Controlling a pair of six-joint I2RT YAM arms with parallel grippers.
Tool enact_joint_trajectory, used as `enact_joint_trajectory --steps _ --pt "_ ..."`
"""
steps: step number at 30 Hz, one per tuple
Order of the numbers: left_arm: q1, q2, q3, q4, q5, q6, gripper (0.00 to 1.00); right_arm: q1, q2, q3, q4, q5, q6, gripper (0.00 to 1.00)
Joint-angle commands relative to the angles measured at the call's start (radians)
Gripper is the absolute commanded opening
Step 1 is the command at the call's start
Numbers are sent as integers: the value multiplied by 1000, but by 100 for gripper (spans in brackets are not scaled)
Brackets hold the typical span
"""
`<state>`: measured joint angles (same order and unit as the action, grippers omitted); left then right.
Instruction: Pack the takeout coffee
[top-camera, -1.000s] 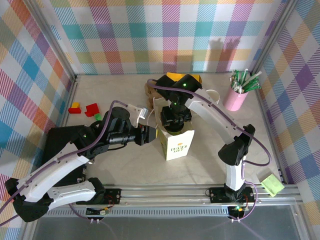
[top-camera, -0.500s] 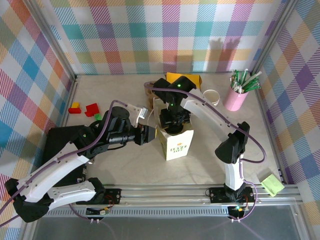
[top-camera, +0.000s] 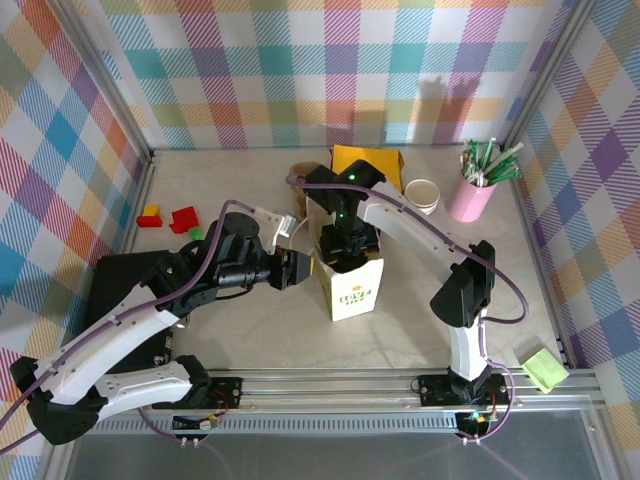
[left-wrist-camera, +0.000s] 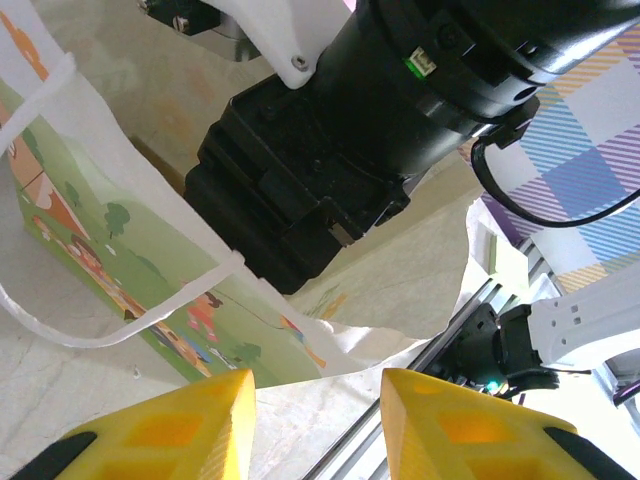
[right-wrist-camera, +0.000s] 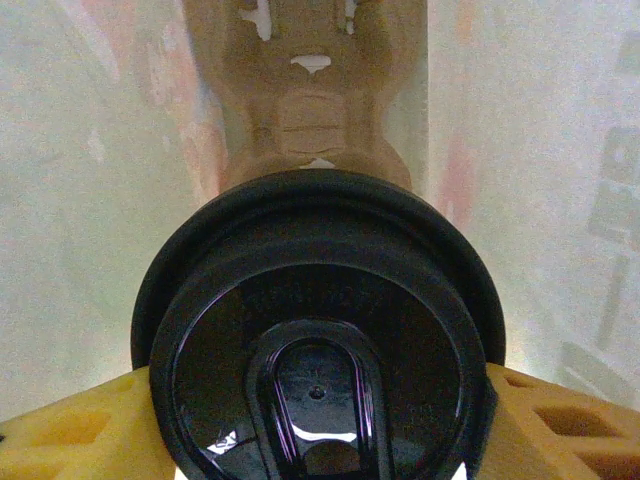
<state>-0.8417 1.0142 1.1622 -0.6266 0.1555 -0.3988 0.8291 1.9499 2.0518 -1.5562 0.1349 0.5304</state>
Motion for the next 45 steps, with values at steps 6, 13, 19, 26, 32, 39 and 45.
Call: enact_joint_trajectory --steps 6,13,19,26,32,39,45 --pt "9 2 16 16 -8 13 38 -10 -45 -43 32 -24 -17 53" --pt "10 2 9 19 -15 13 37 -16 -55 -80 57 -24 -21 53" --pt "11 4 6 18 -31 10 37 -19 -61 -107 74 -24 -21 53" --pt "12 8 5 20 -31 8 37 -19 -81 -145 107 -38 -21 53" --pt "15 4 1 20 -33 7 37 -20 -77 -171 126 -40 -24 53" --pt "15 5 -3 19 -33 8 37 -21 -78 -204 149 -44 -21 53" --pt "16 5 -6 21 -30 7 37 -21 -77 -232 170 -46 -24 53"
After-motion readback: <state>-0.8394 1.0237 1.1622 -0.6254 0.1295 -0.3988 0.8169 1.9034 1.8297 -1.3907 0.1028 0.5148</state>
